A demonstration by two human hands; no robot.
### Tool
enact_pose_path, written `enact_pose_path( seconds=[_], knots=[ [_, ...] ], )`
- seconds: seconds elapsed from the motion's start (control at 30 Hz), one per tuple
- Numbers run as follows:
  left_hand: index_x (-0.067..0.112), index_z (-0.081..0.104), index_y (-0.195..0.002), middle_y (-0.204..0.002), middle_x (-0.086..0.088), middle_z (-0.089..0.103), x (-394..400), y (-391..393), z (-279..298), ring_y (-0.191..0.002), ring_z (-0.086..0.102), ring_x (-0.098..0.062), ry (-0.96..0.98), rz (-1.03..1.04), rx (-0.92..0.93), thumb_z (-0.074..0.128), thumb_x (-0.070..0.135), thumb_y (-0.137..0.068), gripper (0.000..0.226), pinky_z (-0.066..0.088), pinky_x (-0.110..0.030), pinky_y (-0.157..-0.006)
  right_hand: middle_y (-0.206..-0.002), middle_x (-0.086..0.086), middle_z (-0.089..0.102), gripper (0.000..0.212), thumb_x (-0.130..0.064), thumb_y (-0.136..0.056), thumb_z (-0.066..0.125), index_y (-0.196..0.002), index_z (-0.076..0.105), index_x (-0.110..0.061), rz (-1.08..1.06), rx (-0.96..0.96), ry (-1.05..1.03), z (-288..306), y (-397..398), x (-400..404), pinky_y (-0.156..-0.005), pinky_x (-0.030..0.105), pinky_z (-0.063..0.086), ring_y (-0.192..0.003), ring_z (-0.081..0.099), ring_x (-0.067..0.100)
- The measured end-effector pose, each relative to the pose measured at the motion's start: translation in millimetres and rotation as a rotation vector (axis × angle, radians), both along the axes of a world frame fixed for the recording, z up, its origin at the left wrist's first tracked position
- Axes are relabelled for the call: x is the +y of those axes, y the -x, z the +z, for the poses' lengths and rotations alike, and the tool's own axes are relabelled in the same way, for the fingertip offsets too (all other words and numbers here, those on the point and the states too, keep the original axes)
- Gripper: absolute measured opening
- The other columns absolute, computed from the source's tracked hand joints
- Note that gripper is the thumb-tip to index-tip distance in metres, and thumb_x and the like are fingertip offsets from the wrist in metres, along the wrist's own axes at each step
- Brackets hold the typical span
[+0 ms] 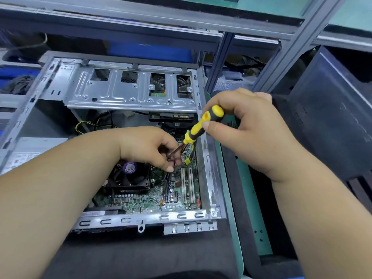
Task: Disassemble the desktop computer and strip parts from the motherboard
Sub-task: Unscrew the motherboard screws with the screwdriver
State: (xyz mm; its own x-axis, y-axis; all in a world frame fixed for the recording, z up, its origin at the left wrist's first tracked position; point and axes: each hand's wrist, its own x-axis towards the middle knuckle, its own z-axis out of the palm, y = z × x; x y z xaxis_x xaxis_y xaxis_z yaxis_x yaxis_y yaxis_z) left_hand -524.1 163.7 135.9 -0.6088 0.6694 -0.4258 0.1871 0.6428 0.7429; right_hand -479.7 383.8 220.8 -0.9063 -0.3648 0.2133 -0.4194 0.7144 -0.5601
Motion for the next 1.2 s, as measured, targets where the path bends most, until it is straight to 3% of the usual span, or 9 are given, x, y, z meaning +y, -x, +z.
enact_pose_path(
  seconds=[0.3,0.37,0.43,0.53,0.63,0.73,0.9,0.97,1.2],
  knots=[
    [0.023,0.076,-0.084,-0.080,0.005,0.075,0,1,4,-0.071,0.069,-0.004,-0.088,0.150,0.083,0.074,0.019,-0.084,0.004,0.044,-0.005,-0.066,-0.082,-0.013,0.062,0.009,-0.037,-0.084,0.062,-0.087,0.063,-0.028,-0.112,0.088,0.121,-5,-8,3,-0.100,0.045,0.035,-0.091,0.056,0.012],
    [0.018,0.075,-0.090,-0.082,0.001,0.075,1,-3,8,-0.072,0.069,-0.007,-0.186,0.234,0.081,0.070,0.013,-0.087,0.008,0.047,-0.009,-0.069,-0.079,-0.016,0.062,0.009,-0.031,-0.087,0.062,-0.087,0.061,-0.022,-0.142,0.115,0.248,-5,-10,4,-0.090,0.051,0.044,-0.082,0.058,0.012],
    [0.014,0.072,-0.097,-0.084,-0.004,0.075,4,-7,14,-0.073,0.069,-0.011,-0.334,0.371,0.059,0.063,0.007,-0.091,0.013,0.052,-0.016,-0.072,-0.079,-0.006,0.063,0.011,-0.027,-0.090,0.059,-0.088,0.058,-0.017,-0.197,0.100,0.455,-4,-13,9,-0.077,0.052,0.051,-0.076,0.060,0.022],
    [0.016,0.070,-0.100,-0.075,-0.009,0.072,16,-17,29,-0.064,0.065,-0.015,-0.461,0.479,0.081,0.051,0.011,-0.098,0.019,0.052,-0.020,-0.065,-0.080,0.005,0.069,0.013,-0.022,-0.091,0.056,-0.087,0.055,-0.009,-0.333,0.133,0.749,0,-13,29,-0.063,0.041,0.053,-0.073,0.065,0.028],
    [0.027,0.066,-0.097,-0.063,-0.003,0.064,42,-29,47,-0.056,0.055,-0.011,-0.382,0.398,0.220,0.046,0.018,-0.101,0.022,0.044,-0.017,-0.056,-0.080,0.006,0.073,0.008,-0.020,-0.088,0.055,-0.084,0.057,-0.013,-0.466,0.081,1.004,3,-13,57,-0.062,0.022,0.049,-0.071,0.068,0.014],
    [0.034,0.060,-0.097,-0.068,0.007,0.060,85,-39,63,-0.057,0.052,-0.007,-0.269,0.267,0.322,0.047,0.024,-0.099,0.017,0.041,-0.019,-0.054,-0.079,0.002,0.075,0.008,-0.019,-0.084,0.053,-0.085,0.059,-0.014,-0.562,0.004,1.109,-1,-17,87,-0.058,0.014,0.046,-0.067,0.065,0.009],
    [0.027,0.059,-0.090,-0.072,0.013,0.060,178,-48,58,-0.064,0.053,0.000,-0.093,0.112,0.459,0.057,0.017,-0.088,0.010,0.044,-0.024,-0.065,-0.075,0.003,0.075,0.006,-0.011,-0.085,0.052,-0.083,0.057,-0.013,-0.649,-0.063,1.171,-15,-22,122,-0.053,0.011,0.044,-0.062,0.064,0.007],
    [0.025,0.059,-0.090,-0.078,0.009,0.063,206,-50,48,-0.072,0.056,-0.007,-0.037,0.086,0.462,0.061,0.016,-0.085,0.010,0.048,-0.027,-0.073,-0.074,0.004,0.075,0.008,-0.007,-0.086,0.052,-0.081,0.056,-0.011,-0.655,-0.105,1.211,-20,-22,128,-0.052,0.010,0.043,-0.061,0.064,0.007],
    [0.030,0.059,-0.111,-0.104,0.015,0.066,200,-52,41,-0.094,0.060,-0.004,-0.007,0.229,0.499,0.070,0.027,-0.083,0.030,0.047,-0.023,-0.090,-0.080,0.001,0.076,0.013,-0.026,-0.075,0.054,-0.083,0.060,-0.018,-0.588,-0.219,1.123,-29,-22,134,-0.059,0.016,0.043,-0.068,0.064,0.006]
  ],
)
